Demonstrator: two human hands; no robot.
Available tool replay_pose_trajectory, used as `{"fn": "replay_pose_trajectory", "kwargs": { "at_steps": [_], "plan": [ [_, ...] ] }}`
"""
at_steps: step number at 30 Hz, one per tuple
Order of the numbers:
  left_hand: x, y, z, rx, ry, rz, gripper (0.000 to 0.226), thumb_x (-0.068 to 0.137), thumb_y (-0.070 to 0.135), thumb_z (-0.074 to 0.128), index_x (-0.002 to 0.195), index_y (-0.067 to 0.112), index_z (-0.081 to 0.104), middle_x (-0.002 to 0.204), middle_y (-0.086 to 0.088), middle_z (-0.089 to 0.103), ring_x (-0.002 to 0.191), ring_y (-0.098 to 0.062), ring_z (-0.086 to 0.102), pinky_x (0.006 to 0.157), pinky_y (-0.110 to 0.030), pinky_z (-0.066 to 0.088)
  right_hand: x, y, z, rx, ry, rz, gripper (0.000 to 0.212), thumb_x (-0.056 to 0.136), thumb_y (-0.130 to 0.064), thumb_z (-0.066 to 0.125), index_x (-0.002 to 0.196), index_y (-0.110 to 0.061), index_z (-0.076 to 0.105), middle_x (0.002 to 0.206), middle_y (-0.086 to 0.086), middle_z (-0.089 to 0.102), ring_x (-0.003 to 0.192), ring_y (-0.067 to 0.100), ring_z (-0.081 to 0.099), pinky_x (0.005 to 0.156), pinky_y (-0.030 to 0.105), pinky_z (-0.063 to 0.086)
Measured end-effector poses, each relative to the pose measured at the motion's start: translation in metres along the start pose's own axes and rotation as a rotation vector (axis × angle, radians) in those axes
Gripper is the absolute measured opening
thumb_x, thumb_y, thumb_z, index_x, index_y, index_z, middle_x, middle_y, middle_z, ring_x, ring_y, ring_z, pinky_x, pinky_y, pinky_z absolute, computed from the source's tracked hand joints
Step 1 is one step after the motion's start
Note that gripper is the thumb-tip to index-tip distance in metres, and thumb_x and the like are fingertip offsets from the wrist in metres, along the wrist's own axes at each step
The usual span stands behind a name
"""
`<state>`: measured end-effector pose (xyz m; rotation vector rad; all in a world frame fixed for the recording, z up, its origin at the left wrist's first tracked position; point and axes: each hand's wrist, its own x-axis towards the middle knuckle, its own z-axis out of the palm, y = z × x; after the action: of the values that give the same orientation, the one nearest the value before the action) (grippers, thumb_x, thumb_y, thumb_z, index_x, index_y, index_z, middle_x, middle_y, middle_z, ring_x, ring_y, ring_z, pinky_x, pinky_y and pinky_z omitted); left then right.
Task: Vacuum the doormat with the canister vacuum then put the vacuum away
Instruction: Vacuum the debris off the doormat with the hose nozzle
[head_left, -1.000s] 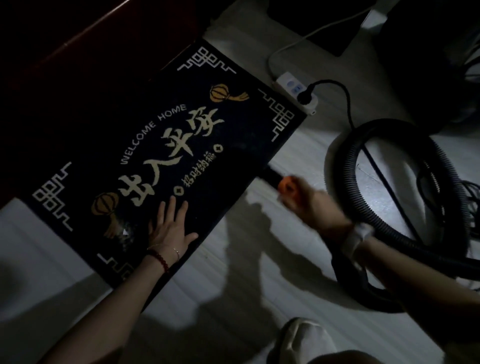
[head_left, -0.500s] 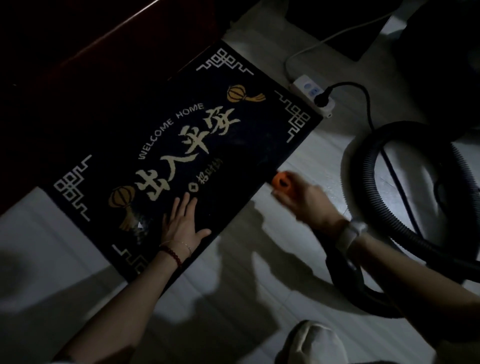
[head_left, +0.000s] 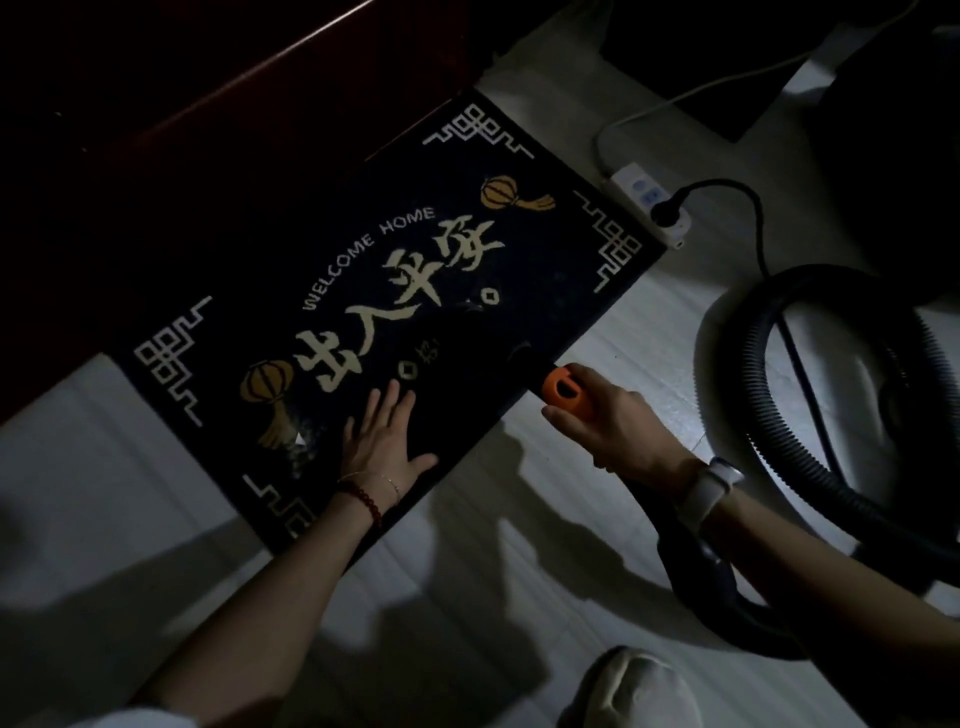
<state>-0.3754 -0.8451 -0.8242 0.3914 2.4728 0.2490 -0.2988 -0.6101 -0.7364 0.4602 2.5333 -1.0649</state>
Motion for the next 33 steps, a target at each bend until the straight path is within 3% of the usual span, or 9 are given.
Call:
{"fn": "replay_pose_trajectory", "kwargs": {
  "at_steps": [3, 8, 13, 16, 20, 25, 29, 33],
  "plan": [
    [0.0, 0.001, -0.001, -0.002, 0.002, -0.003, 0.082, 0.088, 0.039, 0.058, 0.149, 0.023, 0.005, 0.157, 0.003, -0.012, 0.145, -0.018, -0.011, 0.116, -0.045, 0.004, 0.002, -0.002, 0.001, 0.021, -0.041, 0.033, 0.053, 0.089, -0.042, 0.054, 0.135, -0.024, 0.036, 0.102, 0.002, 0.058, 0.051, 0.014, 0.058, 0.045, 0.017, 0.049],
    [0.003, 0.002, -0.002, 0.012, -0.017, -0.011, 0.078, 0.088, 0.033, 0.059, 0.147, 0.017, 0.011, 0.157, 0.003, -0.013, 0.145, -0.018, -0.011, 0.117, -0.045, 0.004, -0.03, -0.001, 0.018, -0.066, -0.194, -0.035, 0.051, 0.089, -0.042, 0.054, 0.133, -0.023, 0.037, 0.107, 0.002, 0.062, 0.054, 0.002, 0.05, 0.054, 0.015, 0.044],
    [-0.001, -0.004, -0.003, -0.254, 0.061, 0.023, 0.067, 0.086, 0.018, 0.062, 0.144, 0.013, 0.028, 0.158, -0.001, 0.004, 0.146, -0.019, -0.006, 0.118, -0.04, 0.003, -0.015, -0.006, 0.011, -0.031, 0.006, -0.001, 0.053, 0.087, -0.044, 0.055, 0.133, -0.024, 0.037, 0.112, 0.009, 0.063, 0.07, 0.017, 0.058, 0.074, 0.039, 0.055],
    [-0.019, -0.023, -0.004, -0.333, 0.168, 0.025, 0.059, 0.087, 0.017, 0.062, 0.14, 0.011, 0.036, 0.157, -0.004, 0.012, 0.146, -0.02, -0.002, 0.119, -0.037, 0.007, 0.004, -0.013, 0.01, -0.043, 0.094, 0.056, 0.053, 0.088, -0.044, 0.055, 0.134, -0.024, 0.037, 0.113, 0.011, 0.063, 0.076, 0.027, 0.062, 0.075, 0.043, 0.055],
    [-0.057, -0.068, -0.004, -0.21, 0.253, -0.108, 0.079, 0.084, 0.032, 0.066, 0.147, 0.013, 0.021, 0.158, -0.007, 0.003, 0.145, -0.025, -0.004, 0.117, -0.049, 0.006, -0.024, -0.025, 0.044, -0.213, -0.074, -0.053, 0.058, 0.088, -0.047, 0.051, 0.138, -0.025, 0.032, 0.115, 0.012, 0.063, 0.093, 0.031, 0.062, 0.077, 0.036, 0.05],
    [-0.095, -0.124, 0.003, -0.287, 0.081, -0.345, 0.11, 0.075, 0.047, 0.07, 0.148, 0.012, -0.005, 0.157, -0.006, -0.016, 0.143, -0.022, -0.019, 0.117, -0.05, 0.001, -0.027, -0.046, 0.052, -0.312, -0.061, -0.137, 0.061, 0.09, -0.047, 0.049, 0.142, -0.024, 0.026, 0.119, 0.013, 0.061, 0.1, 0.033, 0.06, 0.08, 0.037, 0.047],
    [-0.103, -0.139, 0.013, -0.197, -0.054, -0.358, 0.117, 0.073, 0.057, 0.067, 0.147, 0.014, -0.013, 0.155, -0.003, -0.022, 0.141, -0.023, -0.024, 0.116, -0.053, -0.004, 0.0, -0.067, 0.069, -0.303, -0.083, -0.161, 0.061, 0.089, -0.049, 0.049, 0.141, -0.025, 0.028, 0.119, 0.014, 0.06, 0.101, 0.034, 0.058, 0.078, 0.035, 0.045],
    [-0.1, -0.134, 0.011, -0.161, 0.005, -0.332, 0.12, 0.072, 0.052, 0.071, 0.146, 0.017, -0.017, 0.154, 0.0, -0.026, 0.14, -0.021, -0.026, 0.114, -0.055, -0.007, 0.022, -0.085, 0.087, -0.255, -0.115, -0.177, 0.06, 0.089, -0.048, 0.051, 0.14, -0.024, 0.031, 0.119, 0.013, 0.06, 0.1, 0.032, 0.06, 0.083, 0.039, 0.05]
  ]
}}
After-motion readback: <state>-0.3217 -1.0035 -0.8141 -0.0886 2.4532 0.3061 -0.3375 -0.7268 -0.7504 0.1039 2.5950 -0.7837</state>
